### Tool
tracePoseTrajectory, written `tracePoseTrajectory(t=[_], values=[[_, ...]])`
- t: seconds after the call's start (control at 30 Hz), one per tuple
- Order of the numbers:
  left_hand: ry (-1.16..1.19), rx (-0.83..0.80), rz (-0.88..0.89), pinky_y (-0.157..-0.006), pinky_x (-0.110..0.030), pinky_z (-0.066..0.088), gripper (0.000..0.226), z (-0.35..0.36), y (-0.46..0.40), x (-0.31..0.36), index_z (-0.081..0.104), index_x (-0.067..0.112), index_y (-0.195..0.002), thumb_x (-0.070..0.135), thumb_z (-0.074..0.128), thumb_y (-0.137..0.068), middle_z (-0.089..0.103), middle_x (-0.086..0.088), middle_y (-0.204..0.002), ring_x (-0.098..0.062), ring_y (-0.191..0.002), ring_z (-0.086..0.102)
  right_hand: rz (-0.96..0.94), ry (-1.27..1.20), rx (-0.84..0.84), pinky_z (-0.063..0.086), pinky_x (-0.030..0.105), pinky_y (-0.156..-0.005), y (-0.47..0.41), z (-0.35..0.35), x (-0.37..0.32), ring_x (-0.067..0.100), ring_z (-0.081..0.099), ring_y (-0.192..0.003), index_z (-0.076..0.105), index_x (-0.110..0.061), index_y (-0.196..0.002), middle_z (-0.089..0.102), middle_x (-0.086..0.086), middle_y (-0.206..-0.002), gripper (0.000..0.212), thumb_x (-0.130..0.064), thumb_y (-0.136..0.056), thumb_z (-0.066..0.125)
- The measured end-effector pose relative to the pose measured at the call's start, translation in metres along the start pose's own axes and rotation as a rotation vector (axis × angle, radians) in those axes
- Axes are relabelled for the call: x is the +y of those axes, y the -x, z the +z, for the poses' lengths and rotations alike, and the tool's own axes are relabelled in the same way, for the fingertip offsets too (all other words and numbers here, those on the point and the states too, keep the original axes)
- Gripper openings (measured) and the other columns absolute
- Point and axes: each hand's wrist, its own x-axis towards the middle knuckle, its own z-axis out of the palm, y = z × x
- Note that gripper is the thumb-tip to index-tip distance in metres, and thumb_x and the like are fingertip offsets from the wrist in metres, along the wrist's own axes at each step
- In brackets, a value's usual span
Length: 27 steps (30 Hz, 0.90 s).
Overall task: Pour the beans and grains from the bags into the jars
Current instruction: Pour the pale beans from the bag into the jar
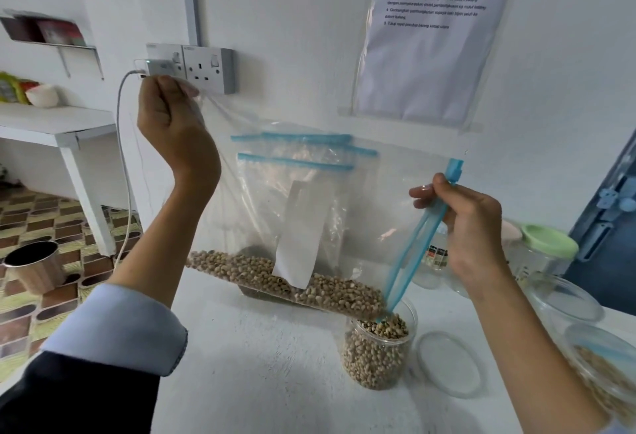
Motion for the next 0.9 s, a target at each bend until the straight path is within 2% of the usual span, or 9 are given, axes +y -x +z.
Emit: tracePoseTrajectory(t=[0.17,0.23,0.33,0.47,0.57,0.67,0.8,0.9], values=[[0.000,-0.005,0.029,-0.049,-0.028,0.024,0.029,-0.002,-0.004,-0.001,0.050,0.019,-0.068,0.009,0.038,-0.093,0.046,0.000,-0.060,-0.015,-0.051,0.031,-0.017,-0.027,0.047,0.048,0.037,-0.090,-0.001,0.002,0.002,0.017,0.062,-0.070,0.072,-0.014,-0.062,0.072,0.002,-0.068,0.033,-0.014,-0.092,0.059],[-0.001,-0.013,0.031,-0.050,-0.030,0.024,0.030,-0.002,-0.007,0.000,0.052,0.021,-0.068,0.010,0.040,-0.093,0.046,-0.001,-0.060,-0.016,-0.053,0.033,-0.004,-0.003,0.001,0.048,0.039,-0.095,0.000,0.004,0.003,0.017,0.062,-0.072,0.072,-0.012,-0.066,0.073,0.002,-0.070,0.029,-0.014,-0.092,0.059],[-0.006,0.012,0.041,-0.052,-0.033,0.026,0.034,-0.002,-0.009,0.001,0.055,0.031,-0.065,0.013,0.041,-0.091,0.046,0.001,-0.059,-0.017,-0.055,0.035,-0.009,-0.017,0.051,0.047,0.043,-0.100,-0.002,0.004,0.005,0.018,0.063,-0.077,0.074,-0.015,-0.063,0.073,0.002,-0.070,0.032,-0.014,-0.092,0.060],[-0.030,-0.017,0.043,-0.053,-0.035,0.026,0.025,-0.003,-0.006,0.000,0.053,0.023,-0.068,0.018,0.042,-0.090,0.048,-0.003,-0.061,-0.018,-0.055,0.036,0.016,0.025,-0.025,0.043,0.045,-0.104,-0.006,0.008,0.006,0.023,0.065,-0.084,0.072,-0.011,-0.071,0.073,0.001,-0.072,0.026,-0.016,-0.092,0.059],[-0.049,-0.005,0.037,-0.052,-0.038,0.026,0.028,-0.004,-0.006,0.000,0.054,0.029,-0.066,0.020,0.042,-0.090,0.047,-0.002,-0.060,-0.019,-0.055,0.036,-0.002,0.020,0.037,0.042,0.045,-0.105,-0.009,0.005,0.007,0.024,0.065,-0.087,0.072,-0.012,-0.072,0.073,0.000,-0.073,0.025,-0.017,-0.093,0.059],[-0.022,-0.023,0.042,-0.051,-0.036,0.026,0.023,0.000,-0.004,0.003,0.051,0.023,-0.067,0.020,0.042,-0.088,0.047,-0.002,-0.061,-0.018,-0.055,0.035,0.022,0.059,-0.038,0.044,0.041,-0.102,-0.010,0.005,0.005,0.018,0.066,-0.084,0.071,-0.010,-0.074,0.074,0.000,-0.074,0.024,-0.017,-0.093,0.058],[-0.032,-0.021,0.033,-0.050,-0.037,0.026,0.024,0.003,-0.003,0.001,0.050,0.025,-0.065,0.022,0.042,-0.087,0.044,-0.002,-0.059,-0.026,-0.055,0.035,-0.025,0.062,0.039,0.046,0.032,-0.094,-0.011,0.000,0.009,0.015,0.067,-0.085,0.072,-0.014,-0.073,0.073,-0.004,-0.071,0.024,-0.018,-0.093,0.060],[-0.012,-0.047,-0.002,-0.053,-0.033,0.025,0.021,0.004,0.000,-0.001,0.050,0.022,-0.067,0.025,0.043,-0.087,0.044,-0.002,-0.060,-0.018,-0.058,0.034,-0.007,0.092,0.009,0.044,0.040,-0.102,-0.009,-0.002,0.010,0.023,0.067,-0.092,0.072,-0.013,-0.071,0.074,0.000,-0.074,0.024,-0.019,-0.092,0.061]])
